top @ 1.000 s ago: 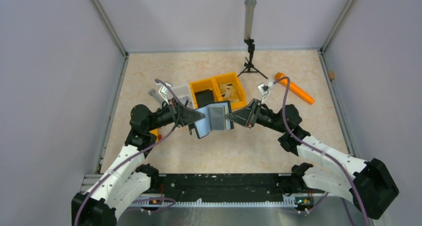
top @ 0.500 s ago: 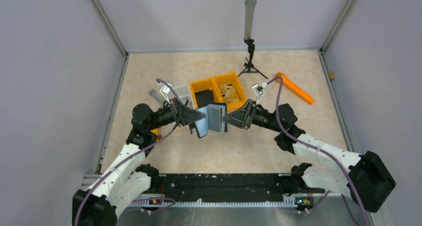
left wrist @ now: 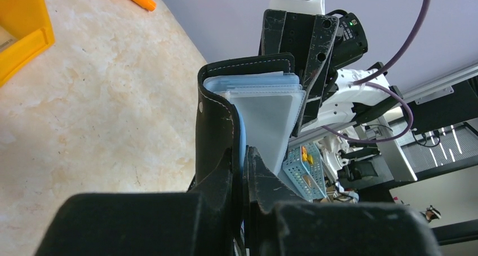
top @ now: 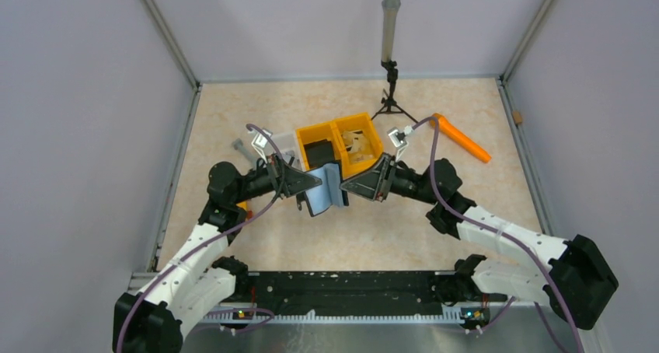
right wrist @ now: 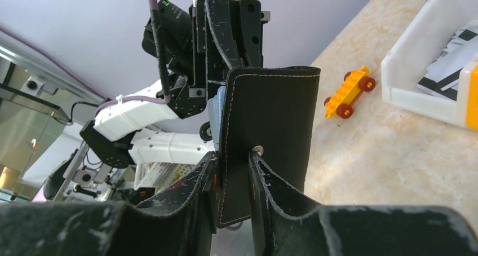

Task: Take the credit cards out of the card holder
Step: Remove the credit card from the card holder.

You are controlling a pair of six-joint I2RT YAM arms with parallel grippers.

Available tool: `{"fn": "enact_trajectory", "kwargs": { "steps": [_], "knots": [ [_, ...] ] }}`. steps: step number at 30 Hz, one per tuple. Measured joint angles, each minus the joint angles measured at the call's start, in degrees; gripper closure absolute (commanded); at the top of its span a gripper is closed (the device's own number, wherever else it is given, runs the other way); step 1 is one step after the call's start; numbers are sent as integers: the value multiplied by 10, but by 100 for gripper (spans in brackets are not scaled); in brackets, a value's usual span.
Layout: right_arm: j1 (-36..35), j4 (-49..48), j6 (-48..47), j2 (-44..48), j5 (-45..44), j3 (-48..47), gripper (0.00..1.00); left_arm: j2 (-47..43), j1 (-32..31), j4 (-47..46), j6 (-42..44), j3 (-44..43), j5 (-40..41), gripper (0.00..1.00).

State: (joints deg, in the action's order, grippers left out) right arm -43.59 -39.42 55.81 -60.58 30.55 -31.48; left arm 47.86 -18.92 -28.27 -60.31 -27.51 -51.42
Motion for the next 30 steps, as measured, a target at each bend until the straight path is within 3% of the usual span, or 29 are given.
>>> {"fn": "enact_trajectory", "kwargs": {
  "steps": [6, 14, 20, 26, 30],
  "knots": [
    [-5, 49, -25, 0, -18, -13, 67, -3, 0, 0, 0, 0, 1, 100],
    [-5, 73, -37, 1, -35, -13, 79, -13, 0, 1, 0, 0, 5, 100],
    [-5, 91, -47, 0, -46, -13, 47, -16, -1, 1, 0, 0, 4, 100],
    [-5, 104, -49, -21, -48, -13, 44, -16, -7, 1, 4, 0, 0, 100],
    [-9, 108, -48, -37, -48, -20, 47, -16, -7, 5, 9, 0, 0, 100]
  ]
}}
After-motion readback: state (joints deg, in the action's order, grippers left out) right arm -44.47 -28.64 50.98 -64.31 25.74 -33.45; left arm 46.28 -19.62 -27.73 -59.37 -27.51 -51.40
